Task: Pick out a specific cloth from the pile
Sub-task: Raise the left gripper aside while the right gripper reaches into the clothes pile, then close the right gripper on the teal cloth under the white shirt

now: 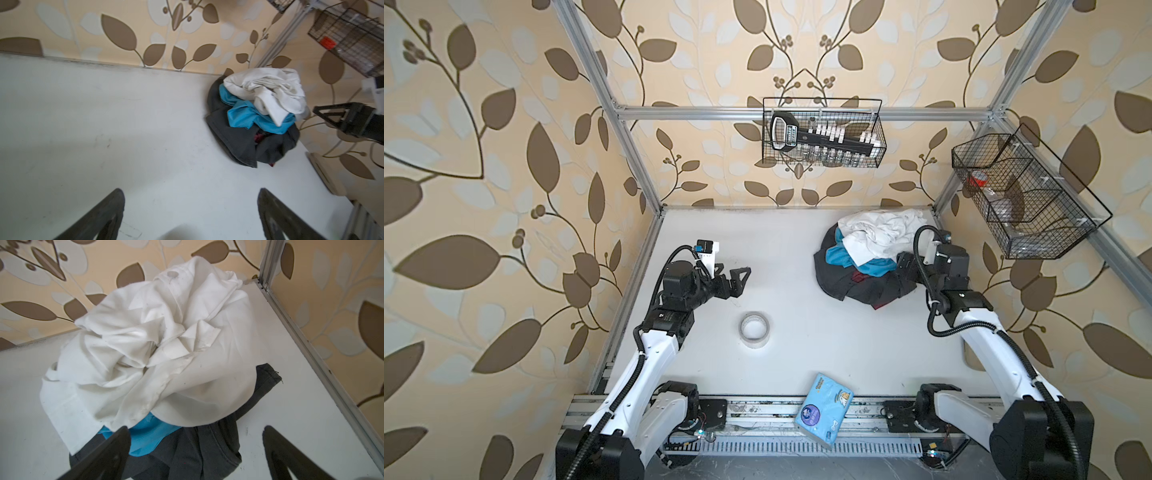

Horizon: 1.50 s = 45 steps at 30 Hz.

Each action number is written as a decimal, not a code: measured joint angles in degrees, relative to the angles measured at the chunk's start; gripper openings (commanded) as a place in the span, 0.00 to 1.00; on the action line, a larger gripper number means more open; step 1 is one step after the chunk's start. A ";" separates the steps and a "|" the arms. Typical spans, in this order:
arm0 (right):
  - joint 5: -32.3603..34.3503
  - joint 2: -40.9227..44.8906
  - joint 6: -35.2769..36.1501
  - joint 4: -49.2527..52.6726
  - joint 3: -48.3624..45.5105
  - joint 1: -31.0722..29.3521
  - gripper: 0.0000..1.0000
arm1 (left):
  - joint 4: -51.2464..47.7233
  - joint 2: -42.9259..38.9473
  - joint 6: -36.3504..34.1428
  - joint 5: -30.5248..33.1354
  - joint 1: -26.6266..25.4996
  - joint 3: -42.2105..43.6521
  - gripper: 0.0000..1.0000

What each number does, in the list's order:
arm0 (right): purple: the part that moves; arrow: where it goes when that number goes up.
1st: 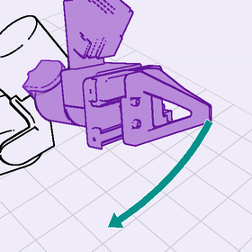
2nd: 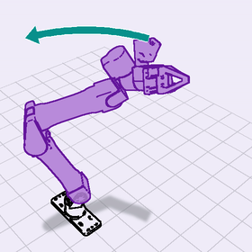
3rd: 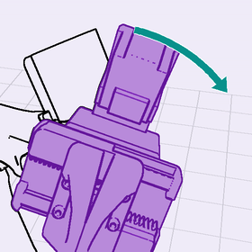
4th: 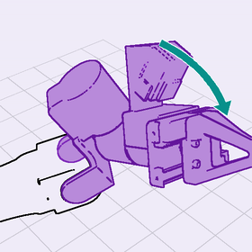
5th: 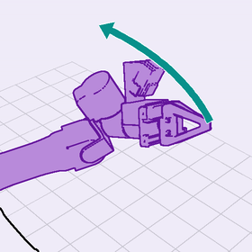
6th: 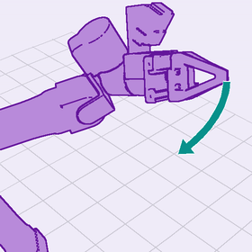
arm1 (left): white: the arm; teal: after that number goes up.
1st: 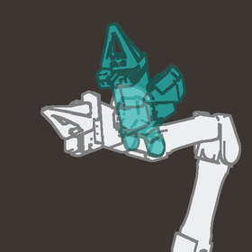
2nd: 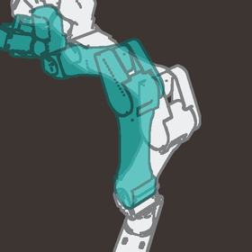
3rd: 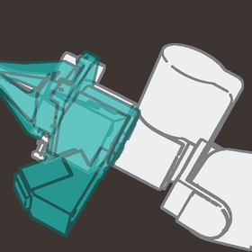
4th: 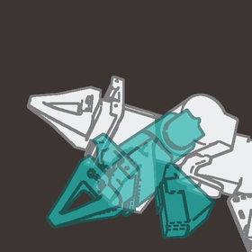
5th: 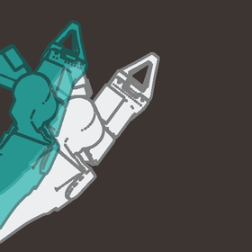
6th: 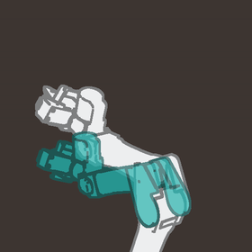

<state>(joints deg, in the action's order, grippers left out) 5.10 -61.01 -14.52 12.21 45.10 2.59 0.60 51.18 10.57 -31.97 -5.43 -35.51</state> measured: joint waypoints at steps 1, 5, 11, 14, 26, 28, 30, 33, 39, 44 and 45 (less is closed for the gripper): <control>-0.17 0.76 -0.09 1.31 0.42 -0.09 0.99 | 0.26 -0.35 0.31 -2.73 -0.44 0.00 0.99; -0.98 2.95 -0.52 4.74 1.31 -2.36 0.99 | 1.25 0.57 0.44 -13.27 -3.72 -0.07 0.99; -1.05 2.32 -0.24 8.35 3.15 -9.03 0.89 | 0.22 5.81 -1.25 -22.01 -6.67 -0.76 0.99; -1.53 0.35 0.22 8.85 3.19 -10.93 0.79 | -0.04 8.17 -2.03 -25.00 -6.99 -0.76 0.99; -3.87 -9.29 -0.22 7.17 3.17 -11.28 0.69 | -0.07 9.88 -3.17 -27.41 -7.26 -0.74 0.99; -3.98 -9.97 -0.61 6.16 3.10 -11.28 0.72 | -0.07 9.44 -3.19 -27.39 -7.41 -0.74 0.99; -4.20 -10.43 -1.03 5.03 2.99 -11.28 0.73 | -0.09 8.85 -3.23 -27.36 -7.76 -0.74 0.99; -4.59 -11.23 -1.99 2.99 2.97 -11.28 0.73 | -0.11 8.37 -3.63 -27.12 -7.98 -0.74 0.99; -4.59 -14.12 -3.32 0.46 2.97 -11.58 0.69 | -0.68 8.35 -4.48 -26.10 -8.15 -0.74 0.99; -3.17 -15.87 -3.72 -0.85 2.95 -11.58 0.67 | -1.44 8.35 -4.70 -25.94 -8.15 -0.74 0.99; -3.15 -16.06 -3.74 -1.31 2.89 -11.58 0.67 | -1.53 8.35 -4.72 -25.90 -8.15 -0.74 0.99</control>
<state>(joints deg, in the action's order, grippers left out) 1.96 -77.08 -18.26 10.90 47.99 -8.99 -0.93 59.53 5.85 -57.87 -13.58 -36.25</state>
